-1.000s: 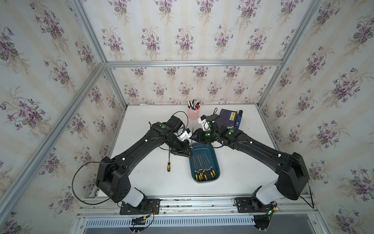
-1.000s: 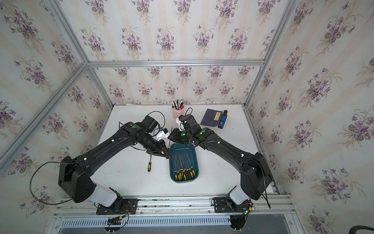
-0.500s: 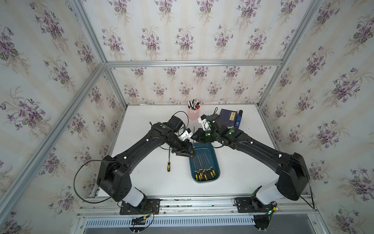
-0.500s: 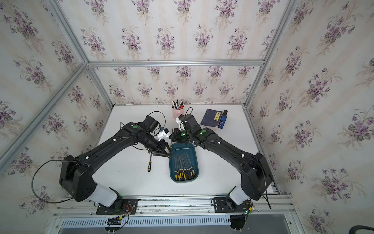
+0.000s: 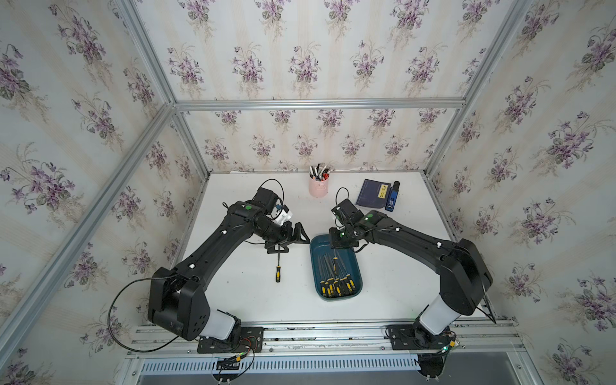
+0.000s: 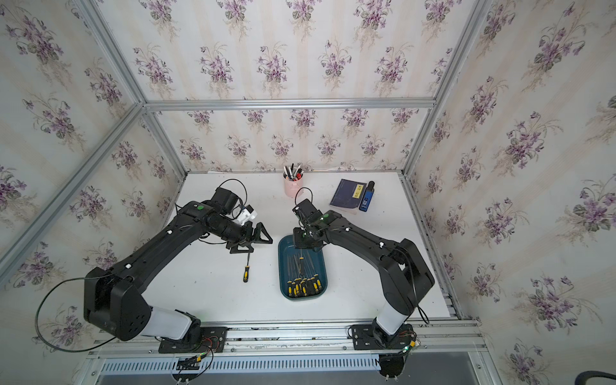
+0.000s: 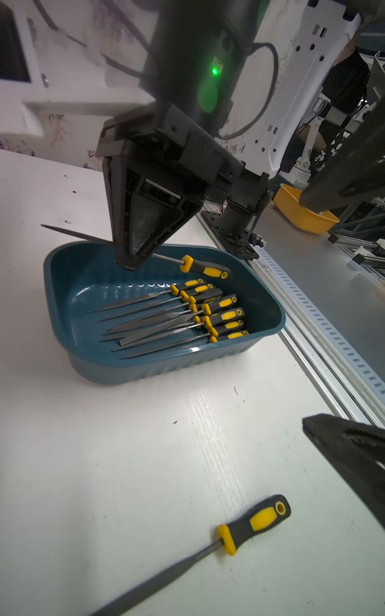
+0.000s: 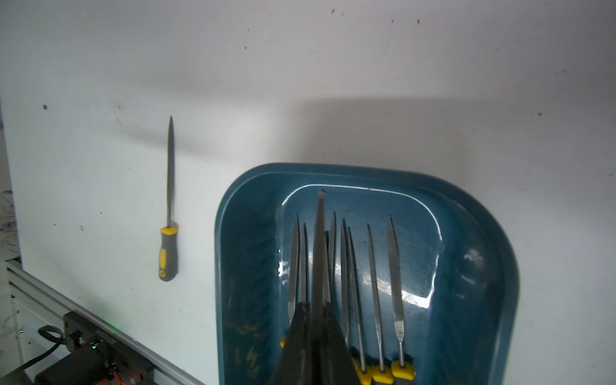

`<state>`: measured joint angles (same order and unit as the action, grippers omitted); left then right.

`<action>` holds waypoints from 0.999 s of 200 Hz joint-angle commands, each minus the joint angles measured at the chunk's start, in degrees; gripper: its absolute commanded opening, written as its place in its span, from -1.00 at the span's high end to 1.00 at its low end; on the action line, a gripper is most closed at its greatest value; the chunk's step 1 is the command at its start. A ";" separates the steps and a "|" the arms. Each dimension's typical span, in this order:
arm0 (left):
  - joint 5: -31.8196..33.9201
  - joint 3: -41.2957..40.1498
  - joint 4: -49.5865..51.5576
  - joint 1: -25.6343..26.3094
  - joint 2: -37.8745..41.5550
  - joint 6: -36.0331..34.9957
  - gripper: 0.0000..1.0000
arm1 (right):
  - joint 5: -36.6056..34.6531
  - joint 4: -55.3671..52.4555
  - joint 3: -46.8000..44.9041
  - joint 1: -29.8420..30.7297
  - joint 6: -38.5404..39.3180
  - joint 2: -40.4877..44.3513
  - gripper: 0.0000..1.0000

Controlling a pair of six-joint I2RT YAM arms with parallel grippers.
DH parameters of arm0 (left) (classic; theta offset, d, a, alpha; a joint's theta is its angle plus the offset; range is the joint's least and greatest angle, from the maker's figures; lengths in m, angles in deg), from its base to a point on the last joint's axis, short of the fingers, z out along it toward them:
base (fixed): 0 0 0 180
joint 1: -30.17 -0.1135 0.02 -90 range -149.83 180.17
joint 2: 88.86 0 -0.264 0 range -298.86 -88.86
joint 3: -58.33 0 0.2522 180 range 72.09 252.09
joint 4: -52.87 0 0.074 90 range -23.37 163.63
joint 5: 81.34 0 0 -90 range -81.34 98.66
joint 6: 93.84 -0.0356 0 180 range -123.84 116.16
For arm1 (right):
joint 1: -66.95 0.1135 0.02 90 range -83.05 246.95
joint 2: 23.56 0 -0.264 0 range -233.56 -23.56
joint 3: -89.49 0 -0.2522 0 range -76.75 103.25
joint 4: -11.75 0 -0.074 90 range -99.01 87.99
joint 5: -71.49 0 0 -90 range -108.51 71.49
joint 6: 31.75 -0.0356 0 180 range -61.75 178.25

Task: Put the file tool into the storage box
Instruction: Place the file tool in the storage box.

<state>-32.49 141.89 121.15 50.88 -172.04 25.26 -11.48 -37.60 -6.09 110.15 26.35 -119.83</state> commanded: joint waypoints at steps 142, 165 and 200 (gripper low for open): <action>4.06 -5.20 -0.65 -0.66 0.55 -0.53 -1.00 | -5.22 -1.59 -3.67 4.17 1.54 -3.66 1.00; 3.91 -5.28 -0.67 -0.67 0.30 -0.63 -1.00 | -5.02 -1.54 -3.80 4.18 1.60 -3.66 1.00; 4.32 -5.34 -0.52 -0.70 0.25 -0.97 -1.00 | -5.00 -1.39 -4.79 4.17 1.80 -4.09 1.00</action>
<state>-28.79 136.58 120.87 50.22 -171.66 25.24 -15.96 -38.26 -10.33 114.24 27.42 -123.72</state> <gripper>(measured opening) 0.998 0.083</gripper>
